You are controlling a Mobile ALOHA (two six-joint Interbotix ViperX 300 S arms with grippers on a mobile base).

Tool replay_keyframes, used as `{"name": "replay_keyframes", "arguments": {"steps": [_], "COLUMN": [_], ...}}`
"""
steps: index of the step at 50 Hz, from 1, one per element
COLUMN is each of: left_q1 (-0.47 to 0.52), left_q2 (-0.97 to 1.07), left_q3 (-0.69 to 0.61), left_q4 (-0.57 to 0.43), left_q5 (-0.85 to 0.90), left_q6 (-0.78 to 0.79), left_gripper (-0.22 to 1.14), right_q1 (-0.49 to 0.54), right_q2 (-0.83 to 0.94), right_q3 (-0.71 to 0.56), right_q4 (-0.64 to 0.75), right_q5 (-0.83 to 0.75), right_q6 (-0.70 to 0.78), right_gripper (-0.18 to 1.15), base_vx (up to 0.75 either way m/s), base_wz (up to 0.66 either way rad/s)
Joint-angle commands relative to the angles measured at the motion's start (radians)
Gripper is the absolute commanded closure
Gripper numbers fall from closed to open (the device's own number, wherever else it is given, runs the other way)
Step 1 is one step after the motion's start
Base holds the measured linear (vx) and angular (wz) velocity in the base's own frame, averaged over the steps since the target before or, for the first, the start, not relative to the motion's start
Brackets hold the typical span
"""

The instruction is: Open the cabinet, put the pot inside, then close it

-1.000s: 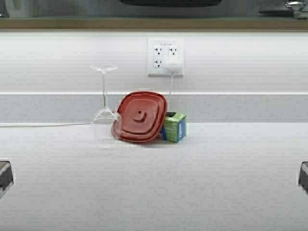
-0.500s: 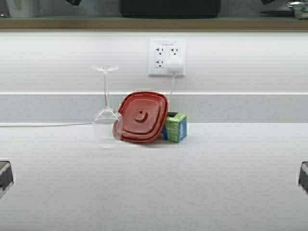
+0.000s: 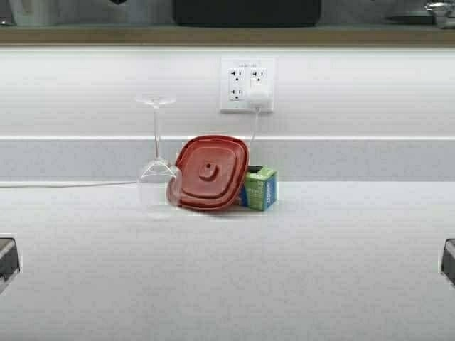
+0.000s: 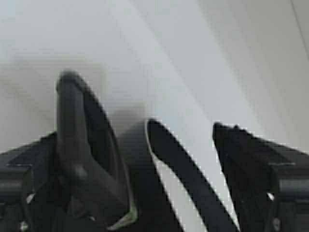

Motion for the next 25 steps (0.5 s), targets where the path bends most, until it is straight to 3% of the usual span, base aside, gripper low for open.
{"name": "replay_keyframes", "arguments": {"steps": [1,25], "left_q1": [-0.006,-0.006], "left_q2": [-0.018,-0.149], "left_q3": [-0.009,0.152], "left_q4": [0.006,0.008], "left_q5": [-0.018,-0.095], "left_q6": [-0.008,-0.017], "left_gripper": [-0.11,-0.11], "right_q1": [0.009,-0.012], "right_q2": [-0.025,-0.161], "right_q3": [-0.005,0.143], "right_q4": [0.003,0.005], "right_q5": [-0.006,-0.006], "right_q6": [0.000,-0.003], "right_gripper": [-0.06,-0.06], "base_vx": [0.00,0.00], "base_wz": [0.00,0.00]}}
